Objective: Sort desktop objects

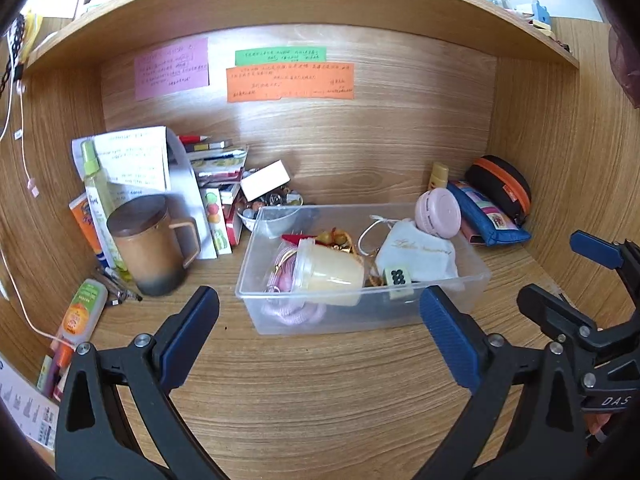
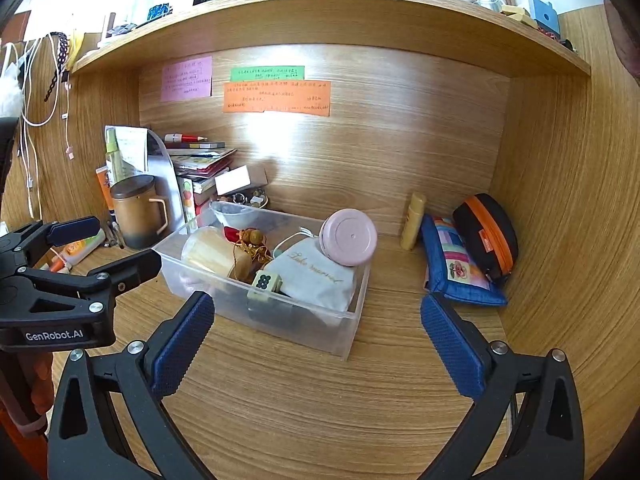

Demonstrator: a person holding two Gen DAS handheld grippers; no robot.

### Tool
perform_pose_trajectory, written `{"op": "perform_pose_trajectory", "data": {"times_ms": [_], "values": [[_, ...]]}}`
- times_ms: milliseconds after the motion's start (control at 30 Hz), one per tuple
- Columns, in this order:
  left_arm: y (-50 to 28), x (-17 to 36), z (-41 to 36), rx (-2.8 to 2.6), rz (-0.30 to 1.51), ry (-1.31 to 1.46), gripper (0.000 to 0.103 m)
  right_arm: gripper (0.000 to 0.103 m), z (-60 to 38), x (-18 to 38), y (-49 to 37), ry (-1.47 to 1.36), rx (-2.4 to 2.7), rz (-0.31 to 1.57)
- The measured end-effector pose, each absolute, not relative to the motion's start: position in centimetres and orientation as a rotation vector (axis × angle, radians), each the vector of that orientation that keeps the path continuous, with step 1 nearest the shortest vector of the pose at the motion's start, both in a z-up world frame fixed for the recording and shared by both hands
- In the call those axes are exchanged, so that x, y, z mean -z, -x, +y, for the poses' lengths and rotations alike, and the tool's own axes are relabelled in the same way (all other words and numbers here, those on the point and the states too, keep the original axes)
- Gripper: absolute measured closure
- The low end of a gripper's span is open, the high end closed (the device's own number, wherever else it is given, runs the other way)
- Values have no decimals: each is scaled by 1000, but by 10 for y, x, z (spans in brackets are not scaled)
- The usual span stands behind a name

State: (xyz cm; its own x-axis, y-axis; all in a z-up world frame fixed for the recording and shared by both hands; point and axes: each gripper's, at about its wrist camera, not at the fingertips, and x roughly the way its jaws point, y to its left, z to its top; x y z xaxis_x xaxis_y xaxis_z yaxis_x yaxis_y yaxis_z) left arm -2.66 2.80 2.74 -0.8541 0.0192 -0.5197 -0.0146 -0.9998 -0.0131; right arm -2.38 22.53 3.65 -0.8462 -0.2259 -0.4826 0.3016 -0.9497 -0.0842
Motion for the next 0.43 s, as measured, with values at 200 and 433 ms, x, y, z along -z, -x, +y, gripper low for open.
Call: {"op": "perform_pose_trajectory", "data": {"times_ms": [200, 433], "values": [[27, -18, 25, -3002, -31, 856, 1, 0, 222, -33, 19, -680, 2774, 254], [31, -15, 30, -2977, -26, 849, 1, 0, 224, -27, 28, -719, 2787, 263]]}}
